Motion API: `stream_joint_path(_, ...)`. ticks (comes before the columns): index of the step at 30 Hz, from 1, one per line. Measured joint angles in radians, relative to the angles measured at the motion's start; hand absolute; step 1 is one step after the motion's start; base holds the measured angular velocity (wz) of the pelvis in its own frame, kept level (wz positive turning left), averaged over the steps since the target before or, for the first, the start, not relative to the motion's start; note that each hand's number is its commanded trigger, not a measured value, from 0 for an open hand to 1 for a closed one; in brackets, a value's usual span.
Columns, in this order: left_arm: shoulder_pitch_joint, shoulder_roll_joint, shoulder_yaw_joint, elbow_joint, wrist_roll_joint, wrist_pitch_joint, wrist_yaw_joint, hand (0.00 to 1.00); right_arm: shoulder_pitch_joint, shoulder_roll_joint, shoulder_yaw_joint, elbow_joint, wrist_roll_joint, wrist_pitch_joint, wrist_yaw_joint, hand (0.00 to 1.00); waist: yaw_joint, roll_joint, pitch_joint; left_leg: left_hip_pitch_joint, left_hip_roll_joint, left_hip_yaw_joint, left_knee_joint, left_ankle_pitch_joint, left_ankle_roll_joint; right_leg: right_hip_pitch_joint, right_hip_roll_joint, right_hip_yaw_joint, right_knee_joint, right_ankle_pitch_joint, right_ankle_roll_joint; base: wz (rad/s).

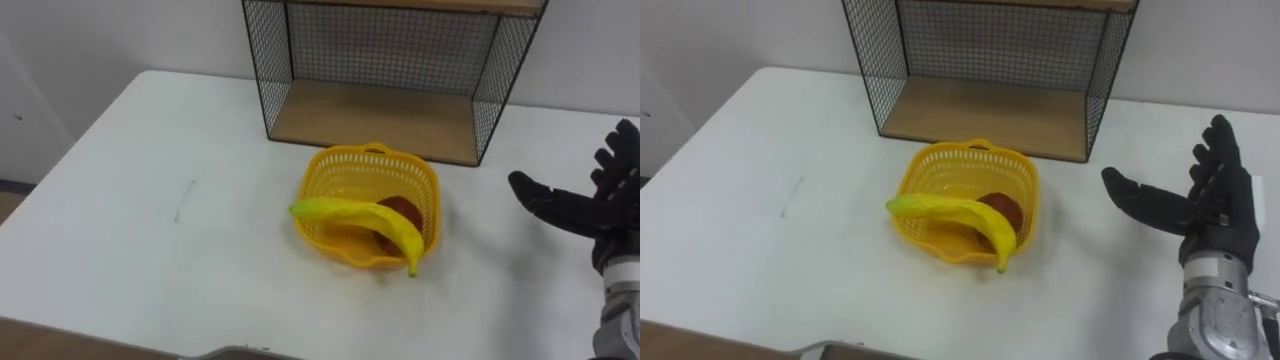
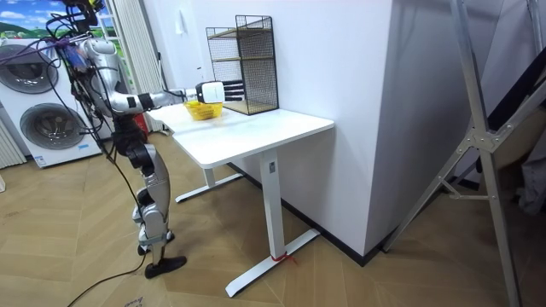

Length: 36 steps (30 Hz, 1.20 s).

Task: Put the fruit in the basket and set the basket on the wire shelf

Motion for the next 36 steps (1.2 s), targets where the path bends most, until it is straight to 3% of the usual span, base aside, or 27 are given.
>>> stream_joint_path(7,-0.043,0.005,-0.029,-0.141,0.048,-0.004,0.006,0.00,0.001,0.001,-0.005,0.000,-0.008,-0.001,0.005,0.00,-0.025,0.001,0.0100,-0.004,-0.010,-0.017,0.006,0.000,0.000,0.015,0.001,-0.001,-0.003,-0.001,0.001,0.03)
stream_joint_path(10,-0.047,0.005,-0.055,-0.220,0.113,-0.005,-0.055,0.00,0.001,0.001,-0.006,0.000,-0.050,-0.001,0.046,0.00,-0.043,-0.004,0.0077,-0.015,-0.012,-0.017,0.008,0.000,0.000,0.000,-0.001,0.001,-0.003,-0.001,0.001,-0.01)
stream_joint_path(14,-0.049,0.005,-0.066,-0.243,0.167,-0.005,-0.133,0.00,0.003,0.017,-0.005,-0.001,-0.098,-0.001,0.085,0.00,-0.062,0.000,0.0088,-0.013,-0.013,-0.014,0.012,0.000,0.001,0.004,-0.002,0.005,0.000,-0.001,0.000,-0.03)
stream_joint_path(20,-0.048,-0.004,-0.212,-0.251,0.166,-0.005,-0.265,0.00,0.007,0.048,0.021,0.001,-0.099,-0.014,0.131,0.00,-0.080,-0.011,0.0163,-0.012,-0.012,-0.009,0.013,0.000,0.001,-0.003,-0.001,0.004,-0.002,-0.001,0.000,0.00)
stream_joint_path(25,-0.049,-0.007,-0.359,-0.241,0.165,-0.001,-0.434,0.00,0.006,0.078,0.078,0.014,-0.100,-0.019,0.177,0.00,-0.094,-0.030,0.0204,-0.014,-0.012,-0.006,0.006,0.001,0.002,0.001,-0.001,0.004,-0.001,-0.001,0.001,-0.01)
stream_joint_path(29,-0.049,-0.009,-0.455,-0.229,0.163,0.003,-0.531,0.00,0.003,0.079,0.090,0.017,-0.086,-0.021,0.179,0.00,-0.109,-0.036,0.0221,-0.015,-0.014,-0.005,0.015,0.001,0.002,-0.001,-0.004,0.004,-0.002,-0.001,0.001,0.00)
stream_joint_path(31,-0.060,-0.011,-0.513,-0.213,0.163,0.003,-0.595,0.00,-0.011,0.079,0.113,0.038,-0.060,-0.041,0.187,0.00,-0.117,-0.036,0.0239,-0.015,-0.014,0.001,0.020,0.001,0.002,-0.001,-0.006,0.009,-0.001,-0.001,0.001,-0.07)
stream_joint_path(36,-0.094,-0.038,-0.578,-0.146,0.165,0.013,-0.720,0.00,-0.019,0.083,0.160,0.041,-0.046,-0.042,0.201,0.00,-0.121,-0.033,0.0244,-0.015,-0.012,0.022,0.018,0.001,0.002,-0.009,-0.002,0.035,-0.001,-0.001,0.001,-0.14)
